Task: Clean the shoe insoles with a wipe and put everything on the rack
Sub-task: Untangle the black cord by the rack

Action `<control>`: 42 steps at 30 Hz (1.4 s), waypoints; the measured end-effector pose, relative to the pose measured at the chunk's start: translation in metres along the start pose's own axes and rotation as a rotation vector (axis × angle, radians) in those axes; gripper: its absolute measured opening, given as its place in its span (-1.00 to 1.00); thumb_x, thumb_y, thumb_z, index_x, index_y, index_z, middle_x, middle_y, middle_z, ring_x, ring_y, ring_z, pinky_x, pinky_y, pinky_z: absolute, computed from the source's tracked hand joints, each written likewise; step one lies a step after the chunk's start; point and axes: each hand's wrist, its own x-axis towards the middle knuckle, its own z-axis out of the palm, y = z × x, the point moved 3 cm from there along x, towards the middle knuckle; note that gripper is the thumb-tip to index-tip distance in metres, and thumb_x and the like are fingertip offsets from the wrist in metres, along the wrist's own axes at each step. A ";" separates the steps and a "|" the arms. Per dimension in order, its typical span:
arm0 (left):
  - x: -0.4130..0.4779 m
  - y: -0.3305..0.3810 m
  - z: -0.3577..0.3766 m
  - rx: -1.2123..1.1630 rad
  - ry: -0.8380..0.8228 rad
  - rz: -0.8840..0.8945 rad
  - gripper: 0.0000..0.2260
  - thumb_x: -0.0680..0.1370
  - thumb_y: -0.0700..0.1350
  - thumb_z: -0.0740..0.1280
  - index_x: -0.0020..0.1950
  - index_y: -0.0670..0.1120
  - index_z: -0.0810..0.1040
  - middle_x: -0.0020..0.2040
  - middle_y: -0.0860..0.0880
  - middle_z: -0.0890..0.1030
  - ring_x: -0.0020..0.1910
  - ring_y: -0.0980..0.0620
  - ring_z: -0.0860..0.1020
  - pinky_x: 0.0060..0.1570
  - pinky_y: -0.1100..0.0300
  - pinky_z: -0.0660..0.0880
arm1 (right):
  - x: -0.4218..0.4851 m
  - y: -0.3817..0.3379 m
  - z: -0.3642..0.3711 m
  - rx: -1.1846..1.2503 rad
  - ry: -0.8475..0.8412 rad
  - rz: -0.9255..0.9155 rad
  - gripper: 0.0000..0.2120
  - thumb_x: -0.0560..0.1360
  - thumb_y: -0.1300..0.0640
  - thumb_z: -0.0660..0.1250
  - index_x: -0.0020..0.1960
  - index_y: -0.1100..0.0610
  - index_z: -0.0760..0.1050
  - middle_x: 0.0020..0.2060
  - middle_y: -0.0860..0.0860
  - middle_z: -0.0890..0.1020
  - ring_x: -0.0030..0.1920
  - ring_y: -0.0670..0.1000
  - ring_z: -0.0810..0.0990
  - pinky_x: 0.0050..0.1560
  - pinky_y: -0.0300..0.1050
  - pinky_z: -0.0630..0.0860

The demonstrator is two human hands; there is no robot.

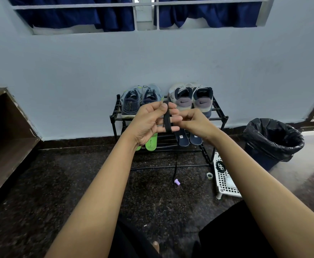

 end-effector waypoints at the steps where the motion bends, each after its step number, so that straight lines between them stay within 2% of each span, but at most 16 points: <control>1: 0.000 0.000 0.000 -0.002 0.003 0.000 -0.82 0.66 -0.21 0.17 0.05 -0.23 0.56 -0.11 -0.15 0.69 -0.11 -0.08 0.70 -0.16 -0.08 0.66 | 0.000 0.000 -0.001 -0.004 0.001 0.006 -0.74 0.50 0.38 0.28 -0.17 0.08 0.62 -0.29 -0.08 0.64 -0.20 -0.17 0.55 -0.11 -0.30 0.44; 3: 0.001 -0.001 0.001 -0.007 0.007 0.002 -0.82 0.66 -0.21 0.17 0.05 -0.23 0.56 -0.10 -0.14 0.70 -0.11 -0.07 0.70 -0.17 -0.07 0.66 | 0.000 0.001 -0.002 -0.021 -0.004 0.015 -0.78 0.49 0.38 0.27 -0.19 0.14 0.61 -0.34 -0.15 0.62 -0.25 -0.23 0.53 -0.16 -0.35 0.42; 5: 0.002 -0.001 0.002 -0.016 0.010 0.005 -0.82 0.66 -0.21 0.18 0.05 -0.23 0.56 -0.09 -0.15 0.69 -0.11 -0.07 0.70 -0.16 -0.07 0.66 | 0.002 0.005 -0.002 -0.049 -0.005 0.029 -0.90 0.45 0.30 0.31 -0.14 0.29 0.61 -0.27 0.03 0.61 -0.18 -0.13 0.53 -0.11 -0.20 0.45; 7: 0.003 -0.002 0.002 -0.028 0.023 0.014 -0.82 0.66 -0.20 0.18 0.06 -0.23 0.56 -0.06 -0.16 0.69 -0.08 -0.08 0.70 -0.13 -0.08 0.65 | 0.003 0.009 -0.002 -0.087 -0.006 0.048 -0.85 0.40 0.23 0.37 -0.09 0.31 0.60 -0.13 0.21 0.59 -0.10 -0.04 0.54 -0.04 -0.07 0.49; 10: 0.005 -0.004 0.001 -0.042 0.058 0.037 -0.82 0.65 -0.20 0.19 0.06 -0.22 0.56 -0.04 -0.17 0.69 -0.02 -0.10 0.69 -0.08 -0.09 0.65 | 0.001 0.010 -0.002 -0.063 -0.073 0.080 -0.95 0.43 0.34 0.40 -0.11 0.30 0.62 -0.10 0.13 0.60 -0.08 -0.14 0.58 -0.03 -0.29 0.49; 14: 0.006 -0.002 -0.002 -0.041 0.092 0.082 -0.83 0.66 -0.21 0.19 0.08 -0.22 0.56 -0.02 -0.14 0.70 0.04 -0.10 0.67 -0.04 -0.10 0.63 | -0.005 0.014 -0.001 -0.130 -0.237 0.178 -0.87 0.47 0.26 0.38 -0.03 0.29 0.63 -0.04 0.12 0.68 0.02 -0.08 0.62 0.07 -0.32 0.47; 16: 0.007 -0.002 -0.003 -0.038 0.119 0.095 -0.82 0.66 -0.21 0.19 0.08 -0.22 0.57 -0.02 -0.14 0.70 0.05 -0.09 0.67 -0.02 -0.10 0.63 | -0.010 0.012 0.001 -0.134 -0.302 0.212 -0.86 0.48 0.27 0.36 -0.02 0.33 0.62 -0.11 0.05 0.70 -0.07 -0.16 0.63 -0.06 -0.40 0.45; 20: 0.009 -0.003 -0.006 -0.005 0.143 0.110 -0.83 0.65 -0.20 0.20 0.08 -0.21 0.58 0.00 -0.13 0.69 0.10 -0.11 0.65 0.01 -0.10 0.62 | -0.017 -0.001 0.000 -0.067 -0.354 0.218 -0.85 0.53 0.34 0.27 0.03 0.41 0.55 -0.48 -0.13 0.60 -0.46 -0.28 0.51 -0.44 -0.50 0.37; 21: 0.009 -0.003 -0.006 0.007 0.145 0.110 -0.83 0.65 -0.20 0.21 0.08 -0.21 0.58 0.01 -0.13 0.69 0.11 -0.11 0.65 0.02 -0.09 0.62 | -0.017 -0.003 -0.002 -0.048 -0.345 0.213 -0.85 0.53 0.33 0.28 0.02 0.40 0.56 -0.43 -0.08 0.63 -0.44 -0.26 0.53 -0.41 -0.49 0.39; 23: 0.010 -0.004 -0.006 0.038 0.147 0.109 -0.83 0.65 -0.21 0.20 0.09 -0.21 0.57 0.03 -0.14 0.68 0.13 -0.11 0.64 0.05 -0.08 0.61 | -0.017 -0.005 -0.004 -0.011 -0.304 0.182 -0.84 0.52 0.28 0.32 0.01 0.37 0.58 -0.22 0.13 0.68 -0.24 -0.15 0.62 -0.20 -0.39 0.49; 25: 0.009 -0.004 -0.004 0.087 0.146 0.105 -0.83 0.66 -0.22 0.19 0.09 -0.20 0.57 0.05 -0.14 0.67 0.14 -0.10 0.63 0.07 -0.06 0.60 | -0.016 -0.007 -0.007 0.031 -0.258 0.165 -0.83 0.52 0.26 0.32 0.01 0.37 0.58 -0.13 0.21 0.67 -0.13 -0.05 0.63 -0.08 -0.30 0.52; 28: 0.010 -0.007 -0.002 0.152 0.122 0.095 -0.82 0.66 -0.23 0.19 0.15 -0.23 0.56 0.06 -0.14 0.66 0.09 -0.03 0.65 0.02 0.06 0.63 | -0.018 -0.014 -0.011 0.072 -0.198 0.122 -0.82 0.52 0.25 0.30 0.00 0.37 0.56 -0.21 0.11 0.68 -0.20 -0.10 0.62 -0.19 -0.36 0.48; 31: 0.010 -0.008 0.000 0.200 0.096 0.085 -0.80 0.66 -0.21 0.20 0.19 -0.26 0.55 0.04 -0.11 0.66 -0.03 0.03 0.67 -0.12 0.15 0.62 | -0.017 -0.023 -0.014 0.087 -0.127 0.053 -0.87 0.53 0.23 0.30 -0.04 0.27 0.60 -0.23 0.12 0.68 -0.19 -0.05 0.62 -0.18 -0.33 0.48; 33: 0.010 -0.008 0.001 0.217 0.067 0.073 -0.82 0.66 -0.20 0.21 0.14 -0.21 0.57 -0.05 -0.08 0.67 -0.10 0.03 0.67 -0.13 0.13 0.62 | -0.016 -0.031 -0.015 0.112 -0.068 0.010 -0.88 0.53 0.24 0.30 -0.06 0.26 0.59 -0.26 0.11 0.66 -0.24 -0.06 0.60 -0.22 -0.33 0.47; 36: 0.010 -0.010 0.002 0.222 0.033 0.048 -0.86 0.65 -0.20 0.22 0.04 -0.16 0.57 -0.14 -0.03 0.69 -0.06 0.01 0.67 0.04 -0.04 0.62 | -0.014 -0.042 -0.017 0.102 0.034 -0.067 -0.88 0.55 0.25 0.28 -0.10 0.22 0.58 -0.33 0.04 0.62 -0.31 -0.06 0.57 -0.21 -0.26 0.48; 42: 0.008 -0.012 0.003 0.265 0.021 -0.007 -0.81 0.65 -0.17 0.22 0.17 -0.21 0.56 0.17 -0.20 0.63 0.16 -0.14 0.63 0.15 -0.18 0.55 | -0.009 -0.056 -0.018 0.005 0.194 -0.145 -0.85 0.56 0.23 0.25 -0.12 0.26 0.55 -0.33 0.12 0.57 -0.37 -0.07 0.50 -0.29 -0.29 0.44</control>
